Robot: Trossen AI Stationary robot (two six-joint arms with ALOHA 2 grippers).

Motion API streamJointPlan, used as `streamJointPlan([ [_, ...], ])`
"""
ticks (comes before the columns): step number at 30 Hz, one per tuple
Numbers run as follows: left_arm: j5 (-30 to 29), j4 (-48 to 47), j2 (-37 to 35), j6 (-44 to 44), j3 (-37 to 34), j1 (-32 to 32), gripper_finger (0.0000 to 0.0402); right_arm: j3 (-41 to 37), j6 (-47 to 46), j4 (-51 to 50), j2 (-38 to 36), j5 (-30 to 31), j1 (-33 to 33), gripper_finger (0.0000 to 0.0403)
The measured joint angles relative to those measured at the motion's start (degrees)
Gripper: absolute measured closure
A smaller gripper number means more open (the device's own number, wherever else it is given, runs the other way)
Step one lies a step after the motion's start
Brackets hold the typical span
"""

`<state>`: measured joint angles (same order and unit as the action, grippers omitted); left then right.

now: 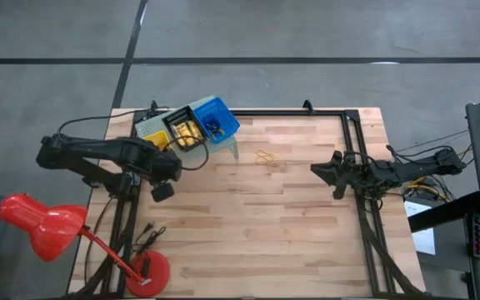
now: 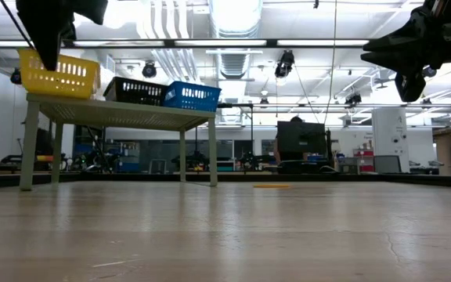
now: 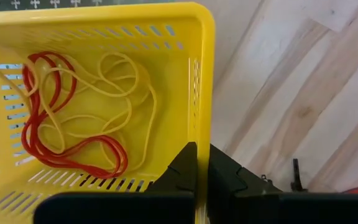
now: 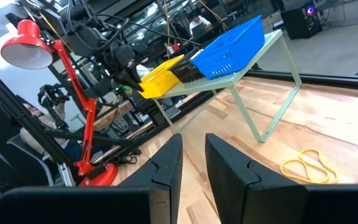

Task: Pick & Place Office Desk Supplies
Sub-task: Put the yellow basket on the shelf

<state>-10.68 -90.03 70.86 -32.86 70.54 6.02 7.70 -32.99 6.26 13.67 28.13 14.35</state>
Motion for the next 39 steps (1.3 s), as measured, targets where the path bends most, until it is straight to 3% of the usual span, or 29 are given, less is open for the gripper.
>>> streamJointPlan([
  [14, -8.9, 0.0, -2.9, 1.2, -0.1, -2.6, 0.0389, 0.0, 0.0, 0.0, 0.0, 0.0, 0.0, 0.0335],
  [27, -10.1, 2.6, -2.9, 7.0, -3.8, -11.2, 0.0389, 0.0, 0.0, 0.0, 0.0, 0.0, 0.0, 0.0335],
  [35, -10.3, 4.3, -2.9, 8.5, -5.3, -11.6, 0.0387, 0.0, 0.0, 0.0, 0.0, 0.0, 0.0, 0.0335],
  [39, -8.8, 4.3, -2.9, 7.3, -5.0, -11.7, 0.0365, 0.0, 0.0, 0.0, 0.0, 0.0, 0.0, 0.0335],
])
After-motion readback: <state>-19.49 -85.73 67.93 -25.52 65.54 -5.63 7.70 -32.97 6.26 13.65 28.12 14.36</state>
